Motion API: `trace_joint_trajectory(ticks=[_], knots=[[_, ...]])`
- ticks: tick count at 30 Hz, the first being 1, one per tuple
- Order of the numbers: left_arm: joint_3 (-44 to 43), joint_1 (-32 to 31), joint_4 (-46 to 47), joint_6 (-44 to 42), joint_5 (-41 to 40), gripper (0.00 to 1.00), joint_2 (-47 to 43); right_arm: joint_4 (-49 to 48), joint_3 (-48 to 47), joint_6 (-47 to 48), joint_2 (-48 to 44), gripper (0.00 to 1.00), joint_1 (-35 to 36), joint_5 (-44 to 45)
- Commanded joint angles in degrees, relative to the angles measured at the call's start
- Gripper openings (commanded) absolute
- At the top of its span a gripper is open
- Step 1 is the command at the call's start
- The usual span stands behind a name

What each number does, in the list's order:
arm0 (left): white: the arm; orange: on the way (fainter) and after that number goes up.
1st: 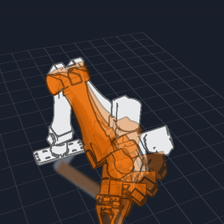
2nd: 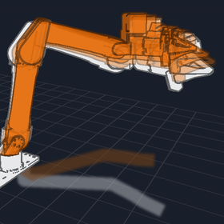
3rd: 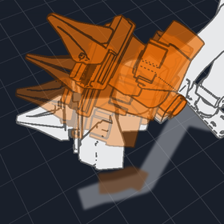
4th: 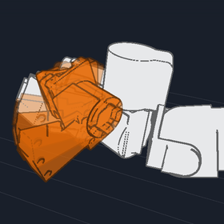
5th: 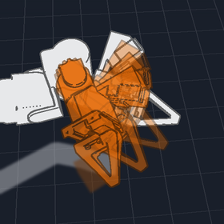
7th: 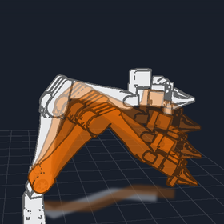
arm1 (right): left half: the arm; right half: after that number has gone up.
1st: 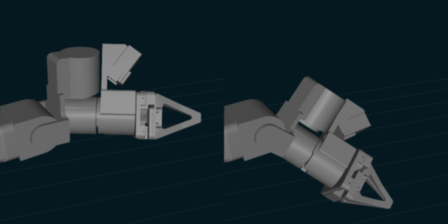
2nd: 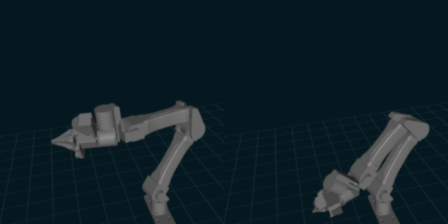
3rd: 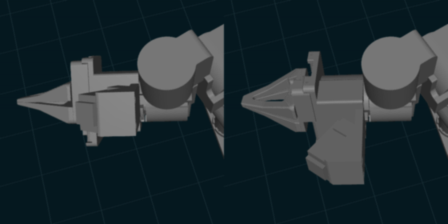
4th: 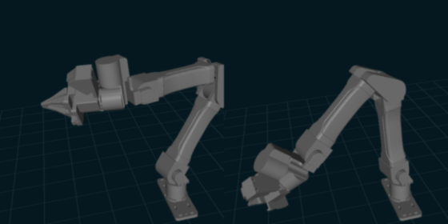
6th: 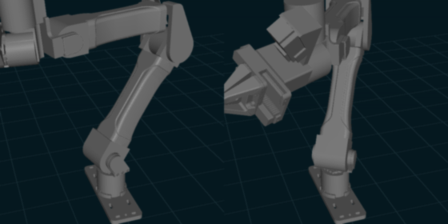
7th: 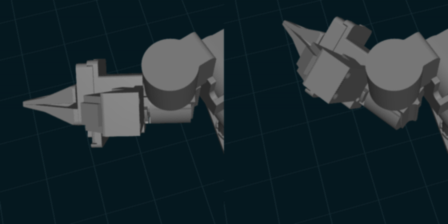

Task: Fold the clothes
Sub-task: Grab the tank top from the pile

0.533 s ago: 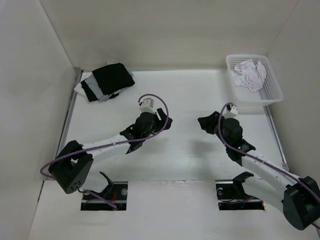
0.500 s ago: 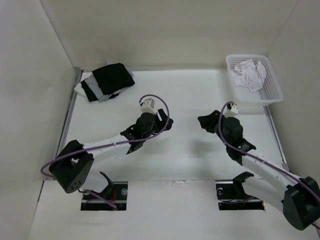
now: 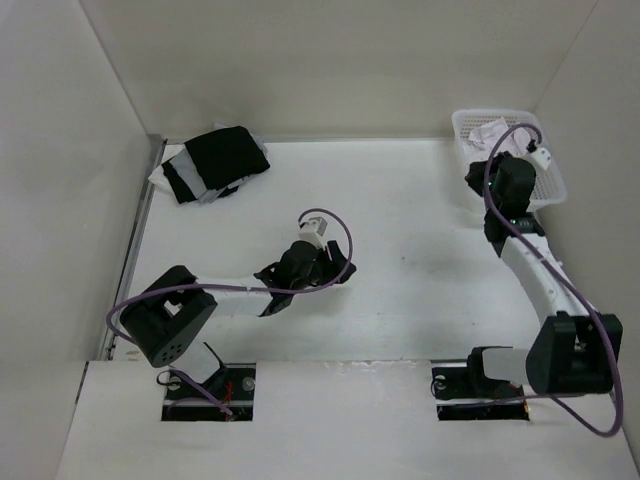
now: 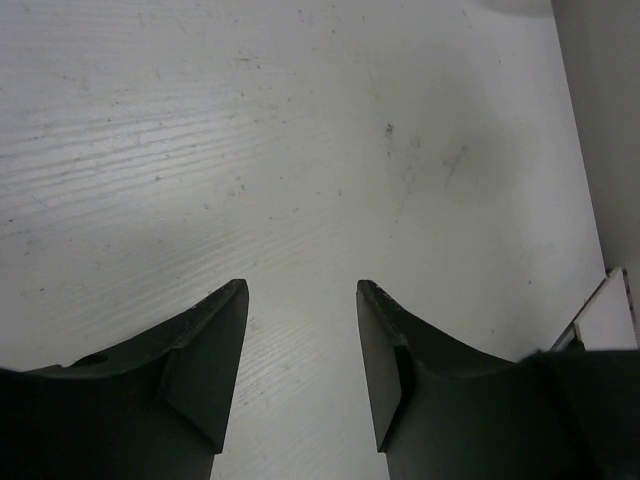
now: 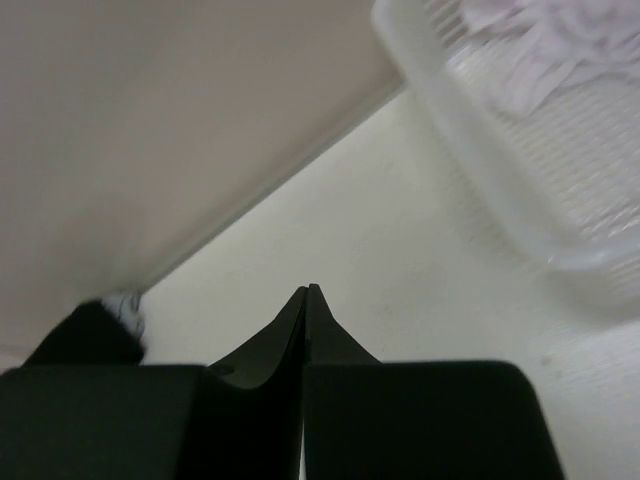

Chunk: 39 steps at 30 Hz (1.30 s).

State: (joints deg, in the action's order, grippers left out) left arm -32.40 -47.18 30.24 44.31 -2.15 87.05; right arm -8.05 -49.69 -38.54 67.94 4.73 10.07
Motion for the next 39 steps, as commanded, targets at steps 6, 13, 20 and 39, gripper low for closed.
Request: trace_joint_trajectory(ticks=[6, 13, 20, 39], knots=[[2.87, 2.83, 9.92, -1.34, 3.73, 0.49, -0.91, 4.79, -29.63, 4.17, 33.26, 0.22, -16.98, 3.55], [5.59, 6.78, 15.1, 0.68, 5.58, 0.52, -0.83, 13.67, -54.94, 9.44, 57.87, 0.47, -22.09, 3.21], [6.12, 9.86, 19.76, 4.2, 9.53, 0.52, 2.07, 22.72, -73.59, 10.43, 72.84, 0.49, -22.88, 3.3], [6.3, 13.12, 20.04, 6.31, 10.77, 0.5, 1.38, -4.59, -37.69, 2.95, 28.77, 0.0, -16.48, -5.84]])
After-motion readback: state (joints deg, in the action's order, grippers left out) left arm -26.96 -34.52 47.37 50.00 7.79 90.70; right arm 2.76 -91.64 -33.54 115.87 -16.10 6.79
